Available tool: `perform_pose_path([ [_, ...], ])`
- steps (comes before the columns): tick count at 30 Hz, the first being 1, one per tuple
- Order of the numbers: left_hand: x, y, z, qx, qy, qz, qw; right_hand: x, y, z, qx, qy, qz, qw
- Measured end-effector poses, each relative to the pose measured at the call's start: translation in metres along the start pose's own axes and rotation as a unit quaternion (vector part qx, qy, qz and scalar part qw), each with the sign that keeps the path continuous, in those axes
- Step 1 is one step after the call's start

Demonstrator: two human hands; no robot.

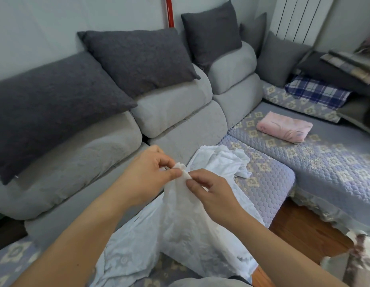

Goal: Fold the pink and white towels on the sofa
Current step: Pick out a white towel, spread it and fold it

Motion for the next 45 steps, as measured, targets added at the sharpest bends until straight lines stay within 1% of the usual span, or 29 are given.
perform_pose_path([
  [2,0.001,0.002,0.001,0.014,0.002,-0.019,1.0,0.003,0.003,-0.002,0.002,-0.019,0.031,0.999],
  [4,0.003,0.0,-0.001,0.033,0.014,-0.072,0.997,0.003,0.005,-0.005,0.007,-0.031,0.032,0.999],
  [7,0.01,-0.006,-0.003,0.043,0.03,-0.137,0.989,0.005,0.003,-0.011,0.022,-0.046,0.062,0.997],
  [9,0.011,-0.011,-0.006,0.052,0.03,-0.174,0.983,0.009,-0.002,-0.014,0.025,-0.032,0.037,0.998],
  [11,0.01,-0.012,-0.007,0.045,0.023,-0.197,0.979,0.013,-0.007,-0.014,0.009,-0.01,-0.004,1.0],
  [14,0.006,-0.01,-0.003,0.018,0.011,-0.182,0.983,0.018,-0.007,-0.011,-0.04,0.013,-0.037,0.998],
  [17,0.002,-0.004,0.0,0.014,-0.02,-0.164,0.986,0.019,-0.002,-0.007,-0.072,0.0,-0.054,0.996],
  [20,-0.004,0.0,0.003,-0.003,-0.054,-0.145,0.988,0.023,0.003,-0.002,-0.087,-0.007,-0.048,0.995],
  [23,-0.009,0.002,0.009,-0.051,-0.094,-0.142,0.984,0.03,0.007,0.003,-0.11,-0.001,-0.019,0.994],
  [26,-0.015,0.0,0.012,-0.078,-0.129,-0.183,0.971,0.038,0.01,0.005,-0.104,0.002,0.031,0.994],
  [27,-0.017,-0.001,0.012,-0.084,-0.137,-0.19,0.968,0.04,0.01,0.006,-0.099,0.001,0.032,0.995],
  [31,-0.019,-0.011,0.013,-0.111,-0.135,-0.188,0.966,0.036,0.012,0.007,-0.106,-0.027,-0.017,0.994],
  [33,-0.018,-0.013,0.015,-0.125,-0.129,-0.179,0.967,0.031,0.015,0.004,-0.13,-0.046,0.007,0.99],
  [36,-0.018,-0.015,0.017,-0.158,-0.13,-0.124,0.971,0.027,0.017,0.0,-0.146,-0.057,0.037,0.987],
  [40,-0.017,-0.019,0.022,-0.179,-0.13,-0.108,0.969,0.024,0.014,-0.001,-0.113,-0.086,0.109,0.984],
  [45,-0.012,-0.025,0.026,-0.159,-0.125,-0.134,0.97,0.019,0.013,-0.002,-0.084,-0.127,0.22,0.964],
])
Point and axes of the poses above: each hand's wrist, its own z-axis towards the middle knuckle, its own y-axis out of the back of the hand, x = y × z, the point moved 3 cm from there along z, towards the middle knuckle, and after that the axes turned 1 degree about z, right-handed, at the moved point
